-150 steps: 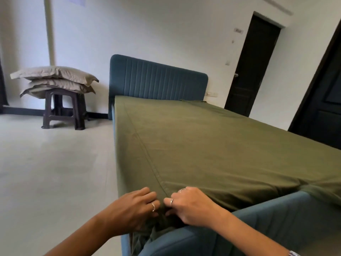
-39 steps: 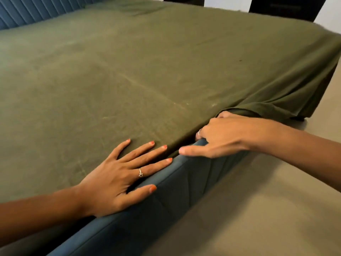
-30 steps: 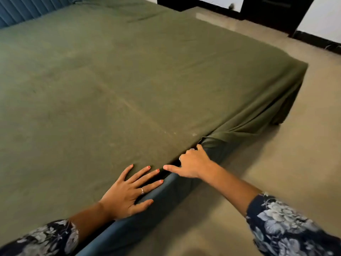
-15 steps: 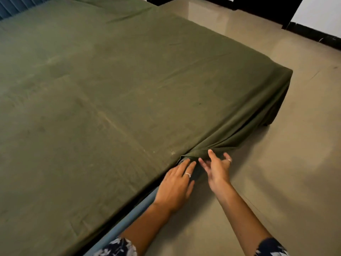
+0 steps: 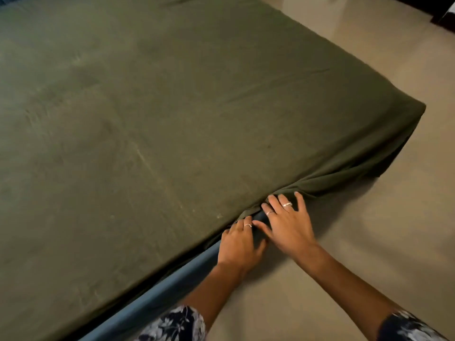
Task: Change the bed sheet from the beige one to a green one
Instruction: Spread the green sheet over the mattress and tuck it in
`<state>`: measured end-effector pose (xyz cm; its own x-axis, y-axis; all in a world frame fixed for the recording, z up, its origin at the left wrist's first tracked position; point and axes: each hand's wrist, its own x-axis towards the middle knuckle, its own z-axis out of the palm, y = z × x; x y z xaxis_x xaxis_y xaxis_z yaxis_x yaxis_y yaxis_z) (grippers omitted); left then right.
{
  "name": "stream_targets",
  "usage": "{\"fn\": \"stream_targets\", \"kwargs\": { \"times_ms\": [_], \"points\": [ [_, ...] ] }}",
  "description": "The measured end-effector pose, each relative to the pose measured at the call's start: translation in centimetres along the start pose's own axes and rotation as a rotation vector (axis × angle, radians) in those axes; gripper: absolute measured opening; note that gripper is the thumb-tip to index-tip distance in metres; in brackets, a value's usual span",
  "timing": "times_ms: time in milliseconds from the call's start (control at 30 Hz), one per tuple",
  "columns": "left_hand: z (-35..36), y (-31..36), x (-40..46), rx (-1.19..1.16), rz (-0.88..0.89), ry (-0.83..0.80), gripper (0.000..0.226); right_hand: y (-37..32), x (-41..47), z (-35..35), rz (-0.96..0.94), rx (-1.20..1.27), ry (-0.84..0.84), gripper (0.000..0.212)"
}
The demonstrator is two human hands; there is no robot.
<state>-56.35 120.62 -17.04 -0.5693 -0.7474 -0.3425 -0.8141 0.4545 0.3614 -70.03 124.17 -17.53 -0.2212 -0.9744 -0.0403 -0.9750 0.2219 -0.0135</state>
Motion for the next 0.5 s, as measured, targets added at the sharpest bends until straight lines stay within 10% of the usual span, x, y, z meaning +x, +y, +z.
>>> {"fn": "stream_targets", "kwargs": {
  "times_ms": [133, 333, 500],
  "points": [
    [-1.2, 0.7, 1.4, -0.012, -0.139, -0.148, 0.047, -1.0, 3.6, -3.0, 0.027, -0.040, -0.388, 0.067],
    [-1.2, 0.1, -0.9, 0.029, -0.079, 0.106, 0.051, -0.7, 6.0, -3.9, 0.124, -0.015, -0.548, 0.061],
    [-1.0, 0.2, 0.1, 0.117, 0.119, 0.205, 0.070, 2.9, 1.9, -2.3, 0.275, 0.561, 0.127, 0.017]
  ]
}}
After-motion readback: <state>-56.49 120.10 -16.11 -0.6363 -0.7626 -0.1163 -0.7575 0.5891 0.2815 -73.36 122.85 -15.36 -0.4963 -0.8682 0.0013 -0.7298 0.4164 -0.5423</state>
